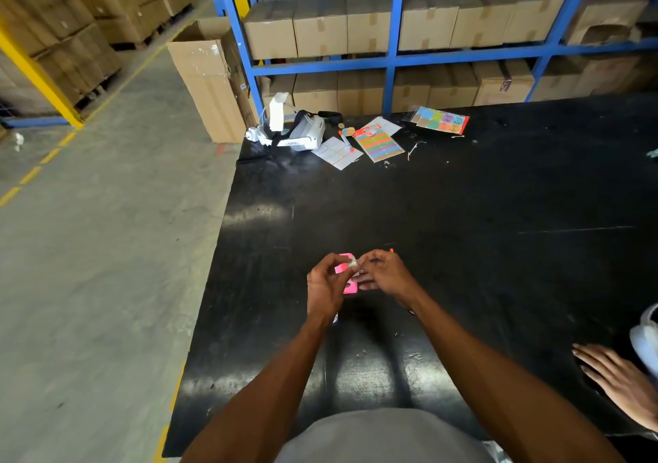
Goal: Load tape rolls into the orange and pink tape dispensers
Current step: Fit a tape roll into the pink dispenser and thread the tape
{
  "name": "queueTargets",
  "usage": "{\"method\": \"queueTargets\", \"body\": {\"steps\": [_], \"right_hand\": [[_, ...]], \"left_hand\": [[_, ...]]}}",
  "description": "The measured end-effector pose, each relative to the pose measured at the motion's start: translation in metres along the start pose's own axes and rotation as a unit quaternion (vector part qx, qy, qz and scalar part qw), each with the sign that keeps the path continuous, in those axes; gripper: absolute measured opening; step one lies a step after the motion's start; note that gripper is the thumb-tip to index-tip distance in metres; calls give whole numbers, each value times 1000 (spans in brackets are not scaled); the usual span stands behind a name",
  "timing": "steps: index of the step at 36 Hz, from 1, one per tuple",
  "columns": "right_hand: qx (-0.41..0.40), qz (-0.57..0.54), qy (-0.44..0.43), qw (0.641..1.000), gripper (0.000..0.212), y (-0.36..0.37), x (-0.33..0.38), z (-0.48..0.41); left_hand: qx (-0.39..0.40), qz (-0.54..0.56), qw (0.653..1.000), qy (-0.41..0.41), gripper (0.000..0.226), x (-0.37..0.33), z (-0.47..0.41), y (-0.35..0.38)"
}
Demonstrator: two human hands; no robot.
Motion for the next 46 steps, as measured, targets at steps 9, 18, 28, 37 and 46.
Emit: {"method": "queueTargets", "body": {"steps": [9,18,28,37,46], "right_hand": [[-24,20,-30,999,21,-7,8,-2],[-19,52,-35,998,21,-7,6,-1],[-9,34,-43,998,23,-6,8,4],[-1,37,-66,997,23,-8,15,5],[27,67,-66,995,26,-3,14,7]], "left_hand": [[4,-10,1000,-14,16,2,-6,3],[13,-74,997,-9,17,-1,-8,0],[-14,-106,994,-8,12,-6,-12,-2],[-63,-29,997,-39,14,1,-6,-4],[-69,-86,994,-25,10,2,-7,-5]]}}
Point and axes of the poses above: each hand's wrist, its own z-axis away from the middle knuckle, its own y-axis out of the palm, x = y × z, the point moved 9 cm from there along -z, towards the middle knuckle, and after that the axes turned 1 degree about y, right-handed, at the moved point
